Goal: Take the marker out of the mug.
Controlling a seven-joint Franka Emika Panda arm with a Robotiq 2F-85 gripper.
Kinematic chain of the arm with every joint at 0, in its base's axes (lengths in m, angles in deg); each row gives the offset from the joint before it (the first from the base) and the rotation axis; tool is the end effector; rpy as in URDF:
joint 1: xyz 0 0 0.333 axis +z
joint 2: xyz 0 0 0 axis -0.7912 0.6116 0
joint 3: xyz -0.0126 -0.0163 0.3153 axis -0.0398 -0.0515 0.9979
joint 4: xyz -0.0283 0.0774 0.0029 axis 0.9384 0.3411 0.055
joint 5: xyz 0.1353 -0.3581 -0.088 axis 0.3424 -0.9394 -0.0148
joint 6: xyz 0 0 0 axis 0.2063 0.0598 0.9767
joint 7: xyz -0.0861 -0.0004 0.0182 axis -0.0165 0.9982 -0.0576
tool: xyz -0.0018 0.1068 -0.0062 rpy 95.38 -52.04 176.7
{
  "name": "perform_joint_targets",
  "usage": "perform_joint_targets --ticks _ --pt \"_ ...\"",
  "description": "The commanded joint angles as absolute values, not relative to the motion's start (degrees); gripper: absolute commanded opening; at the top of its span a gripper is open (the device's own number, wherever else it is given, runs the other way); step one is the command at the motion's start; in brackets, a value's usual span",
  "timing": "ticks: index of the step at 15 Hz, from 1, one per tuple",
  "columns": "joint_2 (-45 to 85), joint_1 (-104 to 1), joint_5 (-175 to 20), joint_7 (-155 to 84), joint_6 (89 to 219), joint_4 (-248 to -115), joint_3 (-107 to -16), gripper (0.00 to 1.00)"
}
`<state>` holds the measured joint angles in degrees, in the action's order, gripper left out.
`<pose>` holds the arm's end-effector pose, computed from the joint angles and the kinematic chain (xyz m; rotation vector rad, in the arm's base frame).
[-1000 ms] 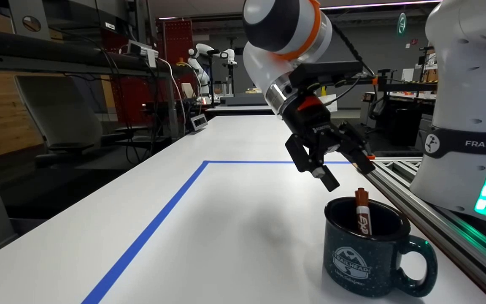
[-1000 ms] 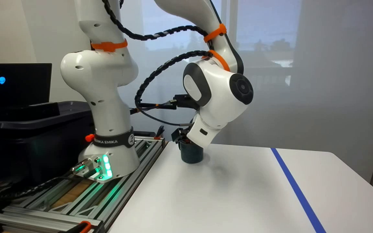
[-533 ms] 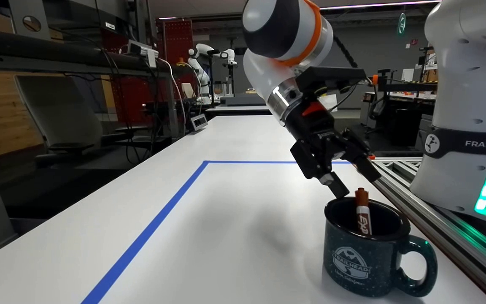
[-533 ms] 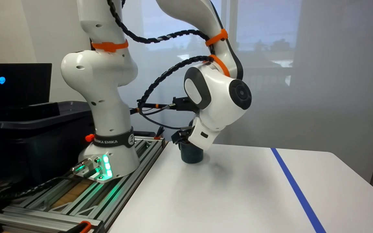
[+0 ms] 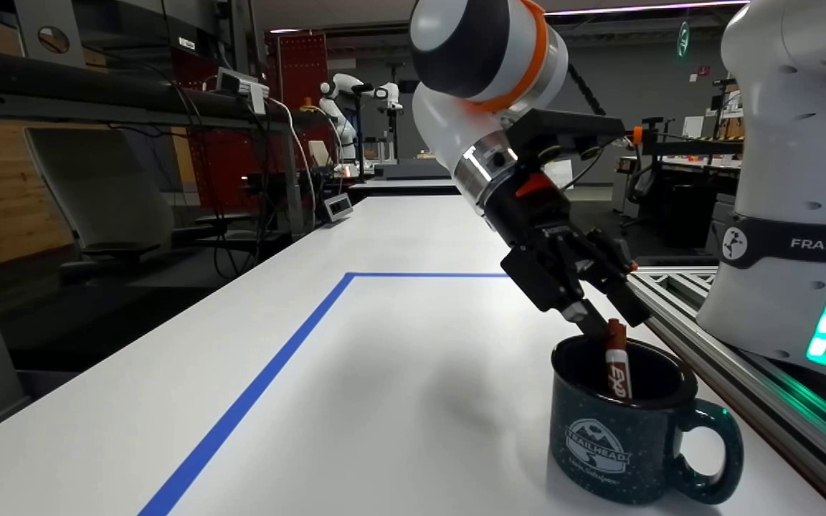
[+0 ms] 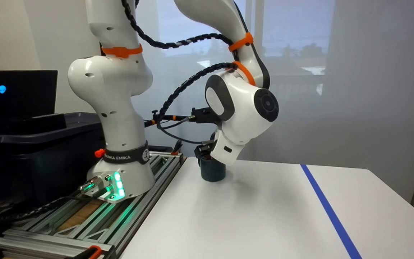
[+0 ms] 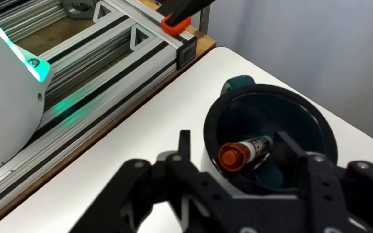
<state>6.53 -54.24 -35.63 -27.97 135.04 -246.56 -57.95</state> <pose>0.3037 0.0254 0.1766 -2.3429 0.9961 1.0649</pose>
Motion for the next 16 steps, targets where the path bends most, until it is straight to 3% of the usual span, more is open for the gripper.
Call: perform_joint_targets --ticks 1,5,8,13,16 --pt "7.2 -53.5 -33.8 -29.8 135.0 -246.5 -57.8 0.6" --pt "7.9 -53.5 -33.7 -30.7 135.4 -246.5 -57.8 0.68" --pt "8.5 -53.6 -33.8 -31.3 135.8 -246.4 -57.9 0.63" --pt "8.4 -53.7 -33.9 -31.8 135.9 -246.2 -58.0 0.43" --pt "8.2 -53.9 -34.0 -31.9 135.9 -246.1 -58.2 0.42"
